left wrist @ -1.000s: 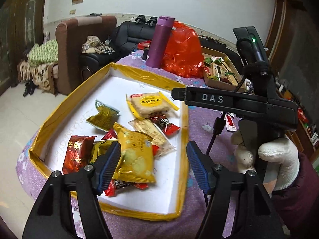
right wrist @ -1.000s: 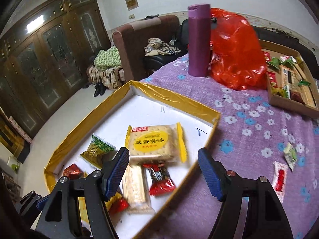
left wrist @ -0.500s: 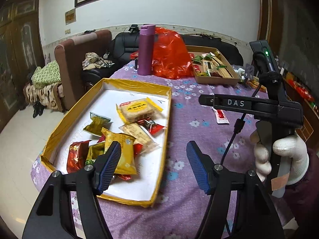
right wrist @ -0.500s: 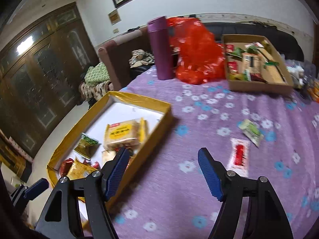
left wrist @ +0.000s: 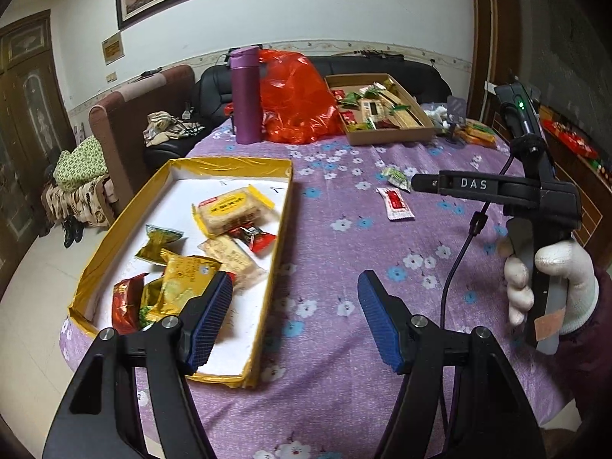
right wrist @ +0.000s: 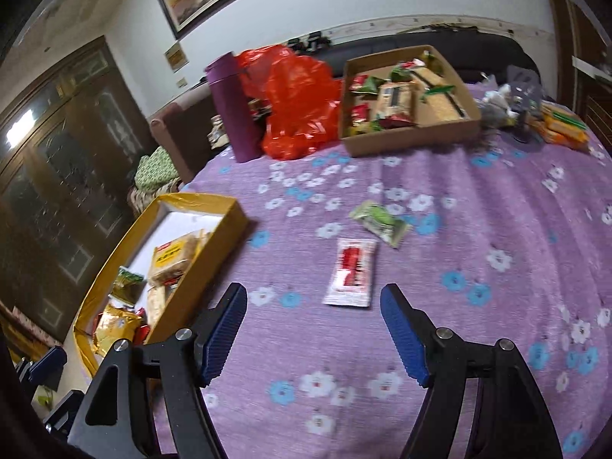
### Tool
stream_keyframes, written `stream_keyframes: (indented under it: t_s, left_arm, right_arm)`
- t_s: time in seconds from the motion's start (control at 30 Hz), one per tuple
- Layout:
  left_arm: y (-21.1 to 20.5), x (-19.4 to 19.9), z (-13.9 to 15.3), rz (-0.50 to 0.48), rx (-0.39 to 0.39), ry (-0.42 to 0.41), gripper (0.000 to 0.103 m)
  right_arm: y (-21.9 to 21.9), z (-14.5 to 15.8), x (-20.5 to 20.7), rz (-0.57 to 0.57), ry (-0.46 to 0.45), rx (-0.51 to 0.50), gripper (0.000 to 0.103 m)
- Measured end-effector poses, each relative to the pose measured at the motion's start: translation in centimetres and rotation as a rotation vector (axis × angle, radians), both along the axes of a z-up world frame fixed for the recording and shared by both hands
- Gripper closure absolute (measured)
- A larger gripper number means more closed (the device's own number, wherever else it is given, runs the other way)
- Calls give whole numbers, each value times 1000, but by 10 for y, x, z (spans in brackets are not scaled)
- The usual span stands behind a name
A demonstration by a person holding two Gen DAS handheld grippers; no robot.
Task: Organize snacks
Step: 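Move both open tools back over the remaining snacks on the table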
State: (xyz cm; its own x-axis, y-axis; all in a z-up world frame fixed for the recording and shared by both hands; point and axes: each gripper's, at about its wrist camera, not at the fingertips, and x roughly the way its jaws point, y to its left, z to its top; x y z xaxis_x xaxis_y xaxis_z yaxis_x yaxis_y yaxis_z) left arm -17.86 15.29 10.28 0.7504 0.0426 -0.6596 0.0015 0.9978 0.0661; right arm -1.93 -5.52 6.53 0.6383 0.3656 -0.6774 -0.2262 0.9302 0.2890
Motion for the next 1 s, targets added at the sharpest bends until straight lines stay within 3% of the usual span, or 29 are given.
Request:
stream_keyframes:
  t_s: [0.57,1.0]
  left_arm:
    - [-40,29,-29,-110,8,114,35]
    - [-42,45,-52,-135,-48,190,35]
  right_arm:
    - [-73,-30,26,-139,75,36,28]
    - [-68,-44,40,-138,110,24,28]
